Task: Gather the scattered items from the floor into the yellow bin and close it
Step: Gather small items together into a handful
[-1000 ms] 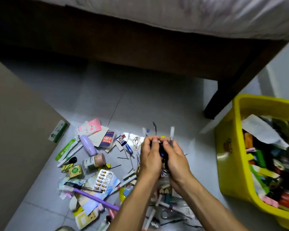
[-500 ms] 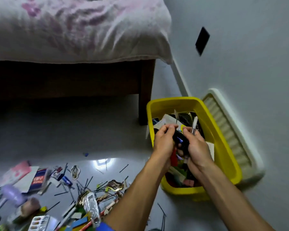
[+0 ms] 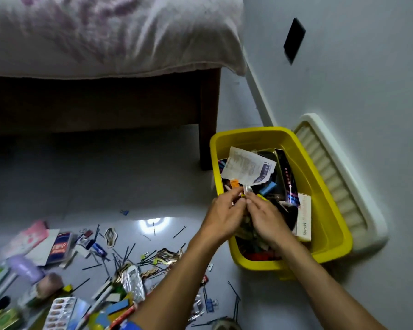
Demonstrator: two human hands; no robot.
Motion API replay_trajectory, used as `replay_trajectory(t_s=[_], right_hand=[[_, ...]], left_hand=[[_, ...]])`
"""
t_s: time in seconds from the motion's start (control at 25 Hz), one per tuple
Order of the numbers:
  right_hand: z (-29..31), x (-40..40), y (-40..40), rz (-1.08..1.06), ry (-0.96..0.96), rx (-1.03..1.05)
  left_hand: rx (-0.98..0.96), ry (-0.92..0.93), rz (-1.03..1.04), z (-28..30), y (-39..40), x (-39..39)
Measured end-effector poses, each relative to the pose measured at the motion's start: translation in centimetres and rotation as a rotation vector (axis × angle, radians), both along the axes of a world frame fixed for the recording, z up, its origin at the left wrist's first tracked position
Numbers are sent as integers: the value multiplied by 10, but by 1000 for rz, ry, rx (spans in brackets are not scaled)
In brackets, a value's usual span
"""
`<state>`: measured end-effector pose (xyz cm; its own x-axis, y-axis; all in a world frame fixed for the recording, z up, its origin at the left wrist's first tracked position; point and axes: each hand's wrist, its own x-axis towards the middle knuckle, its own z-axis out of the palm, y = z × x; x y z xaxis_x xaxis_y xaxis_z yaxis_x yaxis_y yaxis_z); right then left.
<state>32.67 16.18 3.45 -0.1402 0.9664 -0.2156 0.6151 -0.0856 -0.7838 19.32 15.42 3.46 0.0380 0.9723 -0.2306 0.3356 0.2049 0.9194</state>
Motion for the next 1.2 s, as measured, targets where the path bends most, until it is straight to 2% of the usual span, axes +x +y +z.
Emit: replay_trajectory(t_s=[0.08,0.16,0.28,0.36,0.44,0.56,0.64,0.72,0.8,0.96,1.08,1.2], right_hand=[[1,-19,-16,103,-45,133],[9,-50,-37,167,-3,288],[8,-97,-70,244,84,329],[-4,-125,-93,337,110,220],[-31,-143,-111,435,94,16],[-81,-145,-124,504,-59,-229],[-107,-139,-123,427,-275,-212],[-128,-137,-121,285,-484,-258],[-141,-139,-121,156,-515,-343],[-155,-156,-119,69,-388,-355],[-157,-188,-132,109,-234,-375],[-159,-222,-150,125,-10,-471]], left_hand=[[5,-104,73,2,-15,-12],[30,-174,250,4,-38,-34],[-63,-240,453,-9,-81,-77],[-162,-209,550,-28,-114,-108],[-266,-169,647,-55,-148,-139],[-340,-120,800,-93,-196,-172],[-374,70,900,-112,-219,-186],[-445,381,902,-129,-235,-201],[-580,553,796,-137,-239,-212],[-671,423,594,-151,-212,-209],[-644,316,622,-157,-194,-192],[-590,80,704,-159,-185,-186]])
